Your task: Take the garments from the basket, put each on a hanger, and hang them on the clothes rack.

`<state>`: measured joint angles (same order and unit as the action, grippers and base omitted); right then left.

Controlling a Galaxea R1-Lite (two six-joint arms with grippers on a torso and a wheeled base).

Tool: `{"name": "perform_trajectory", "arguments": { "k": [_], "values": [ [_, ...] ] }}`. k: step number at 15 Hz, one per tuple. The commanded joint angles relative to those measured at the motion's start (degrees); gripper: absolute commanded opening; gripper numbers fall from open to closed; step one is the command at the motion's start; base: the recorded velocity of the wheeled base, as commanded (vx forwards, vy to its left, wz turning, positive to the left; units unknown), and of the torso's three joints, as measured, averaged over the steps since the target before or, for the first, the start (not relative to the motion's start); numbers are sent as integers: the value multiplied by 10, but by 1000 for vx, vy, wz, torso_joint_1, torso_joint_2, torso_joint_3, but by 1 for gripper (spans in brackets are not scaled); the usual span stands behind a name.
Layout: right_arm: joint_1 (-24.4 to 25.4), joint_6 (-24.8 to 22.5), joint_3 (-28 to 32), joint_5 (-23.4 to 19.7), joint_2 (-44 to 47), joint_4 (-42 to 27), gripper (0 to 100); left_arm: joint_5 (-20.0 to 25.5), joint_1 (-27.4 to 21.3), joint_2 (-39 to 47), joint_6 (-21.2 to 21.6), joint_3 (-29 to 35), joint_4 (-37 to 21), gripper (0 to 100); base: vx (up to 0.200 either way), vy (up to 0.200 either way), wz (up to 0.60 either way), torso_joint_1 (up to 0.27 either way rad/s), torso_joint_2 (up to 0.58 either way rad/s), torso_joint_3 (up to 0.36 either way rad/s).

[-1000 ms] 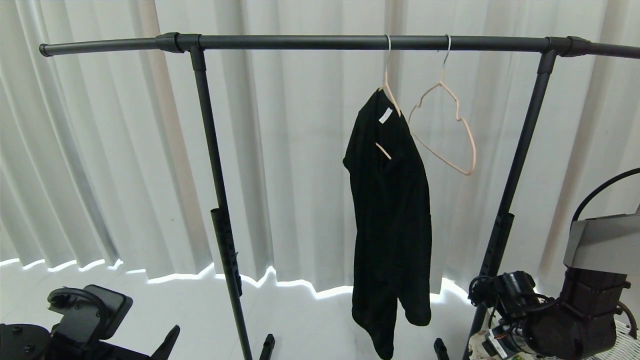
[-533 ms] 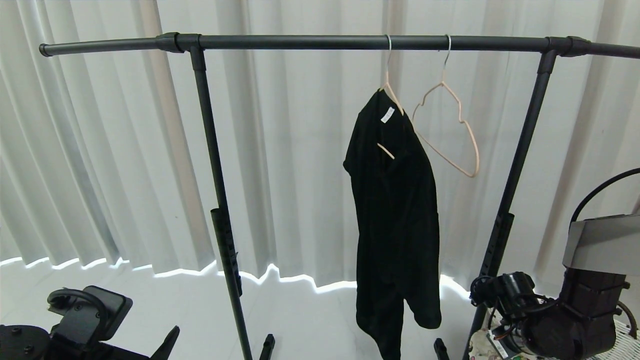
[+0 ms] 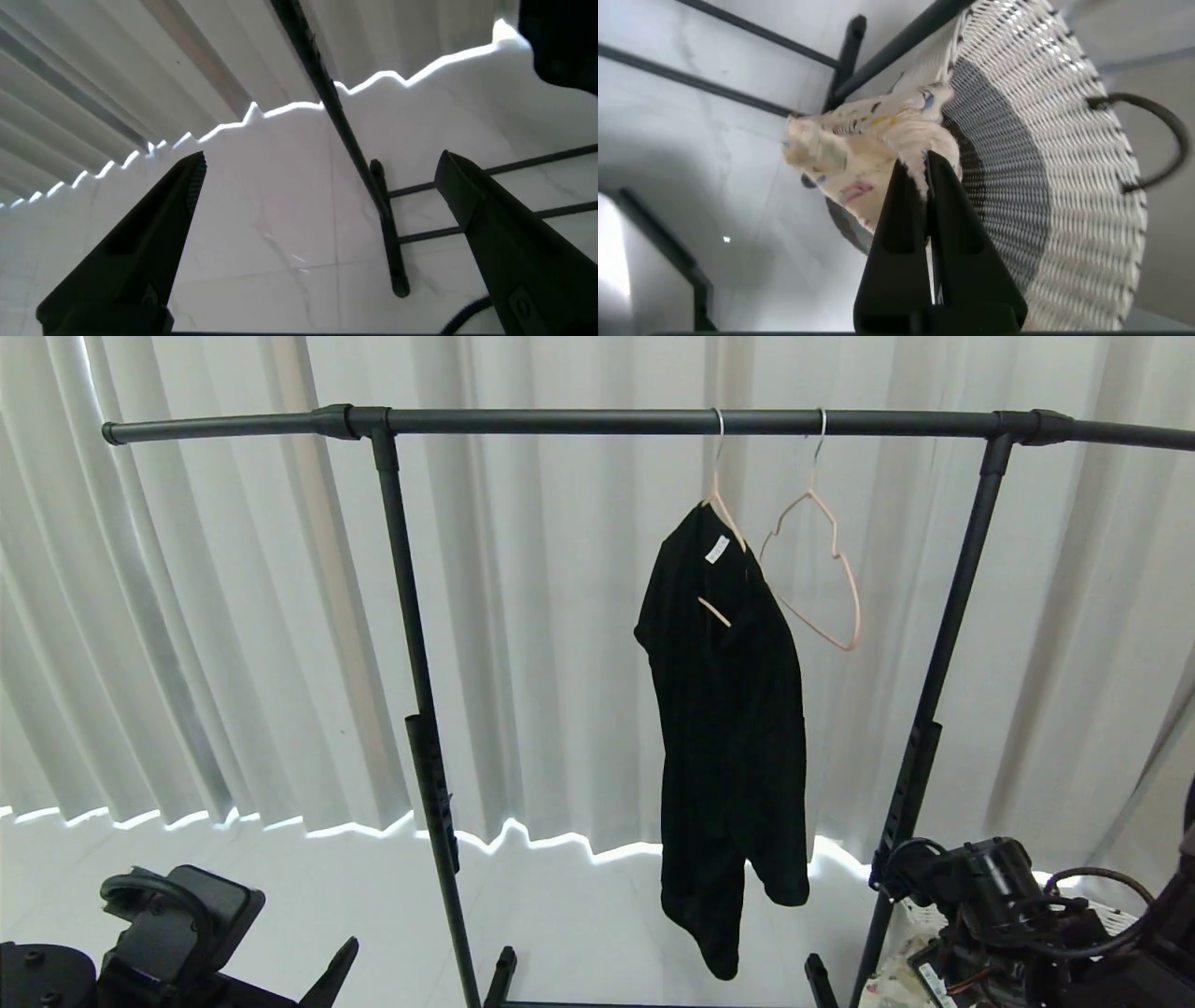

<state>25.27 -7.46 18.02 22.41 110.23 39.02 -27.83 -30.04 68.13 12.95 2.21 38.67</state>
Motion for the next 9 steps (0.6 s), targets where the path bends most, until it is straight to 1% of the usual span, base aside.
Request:
{"name": "perform_trajectory", "arguments": {
  "k": [1,4,6,8,9],
  "values": [
    [29,0,3,-1,-143,-69,0,-2,-10,-1,0,11,0,100,-200,0,0,-2,7,2],
    [52,-1,54,-1,-234,-167,0,-2,-26,0,1,36,0,100,-200,0,0,6,2,4],
    [76,0,107,-4,-274,-233,0,-1,-67,-1,0,40,0,100,-200,0,0,2,5,2],
    [105,0,155,-5,-288,-266,0,1,-111,-1,-2,46,0,100,0,0,0,0,0,0],
    [132,1,192,-5,-289,-280,0,2,-143,6,-5,61,0,100,0,0,0,0,0,0]
  ]
}}
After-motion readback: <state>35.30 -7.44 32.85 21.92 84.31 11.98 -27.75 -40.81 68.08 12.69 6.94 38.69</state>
